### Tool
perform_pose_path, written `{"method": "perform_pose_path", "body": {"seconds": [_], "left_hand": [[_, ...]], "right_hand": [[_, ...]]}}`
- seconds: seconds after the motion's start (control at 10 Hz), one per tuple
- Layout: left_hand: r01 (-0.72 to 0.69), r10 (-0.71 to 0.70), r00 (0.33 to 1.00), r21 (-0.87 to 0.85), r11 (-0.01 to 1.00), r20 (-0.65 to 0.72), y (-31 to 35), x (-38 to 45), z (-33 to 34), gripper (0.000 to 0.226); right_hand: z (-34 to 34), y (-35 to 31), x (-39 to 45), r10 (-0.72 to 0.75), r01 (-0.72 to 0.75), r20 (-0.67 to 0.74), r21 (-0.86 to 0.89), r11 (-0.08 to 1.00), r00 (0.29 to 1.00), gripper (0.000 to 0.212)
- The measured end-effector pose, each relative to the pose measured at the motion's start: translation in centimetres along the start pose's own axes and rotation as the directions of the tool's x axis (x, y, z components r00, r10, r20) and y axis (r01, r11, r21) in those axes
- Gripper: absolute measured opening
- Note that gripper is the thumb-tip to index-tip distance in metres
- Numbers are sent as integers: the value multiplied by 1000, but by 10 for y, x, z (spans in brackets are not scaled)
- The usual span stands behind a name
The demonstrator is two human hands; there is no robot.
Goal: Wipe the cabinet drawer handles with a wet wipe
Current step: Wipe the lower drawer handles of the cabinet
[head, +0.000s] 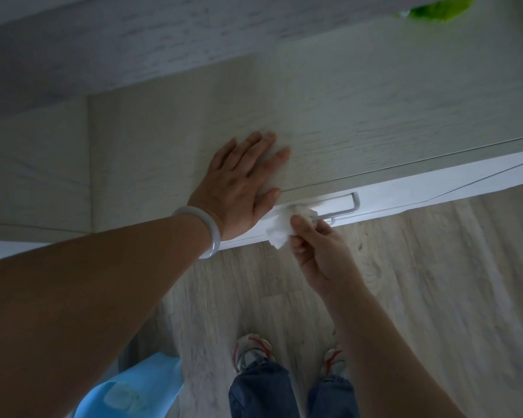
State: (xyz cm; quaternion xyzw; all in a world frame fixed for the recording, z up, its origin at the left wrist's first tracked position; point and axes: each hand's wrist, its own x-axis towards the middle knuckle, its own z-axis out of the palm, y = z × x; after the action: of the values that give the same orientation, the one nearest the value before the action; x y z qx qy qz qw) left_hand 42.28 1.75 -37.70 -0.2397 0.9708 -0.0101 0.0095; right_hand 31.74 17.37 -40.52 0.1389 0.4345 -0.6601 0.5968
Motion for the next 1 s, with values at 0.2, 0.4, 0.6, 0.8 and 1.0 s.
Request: {"method": "perform_pose_path", "body": {"seconds": [0.2,0.4,0.6,0.8,1.0], "left_hand": [[-1,1,1000,-4,1000,13,1,1,-1,61],[5,-5,1000,-1,1000,13,0,0,-2,62],[2,-2,1000,-3,1000,20,1,1,-1,61],[8,-8,1000,-2,1000,22,1,1,-2,62],[1,-1,1000,-3,1000,23,1,1,-2,61]], "right_hand": [[-22,-26,4,-120,124,-38,112,986,992,8],[1,5,0,-14,13,12,45,999,1000,11],[-23,-31,1,-189,210,-121,205,956,975,9],[8,8,-6,-27,27,2,86,996,1000,11],[-29,-36,-1,-191,214,-133,185,959,973,11]]}}
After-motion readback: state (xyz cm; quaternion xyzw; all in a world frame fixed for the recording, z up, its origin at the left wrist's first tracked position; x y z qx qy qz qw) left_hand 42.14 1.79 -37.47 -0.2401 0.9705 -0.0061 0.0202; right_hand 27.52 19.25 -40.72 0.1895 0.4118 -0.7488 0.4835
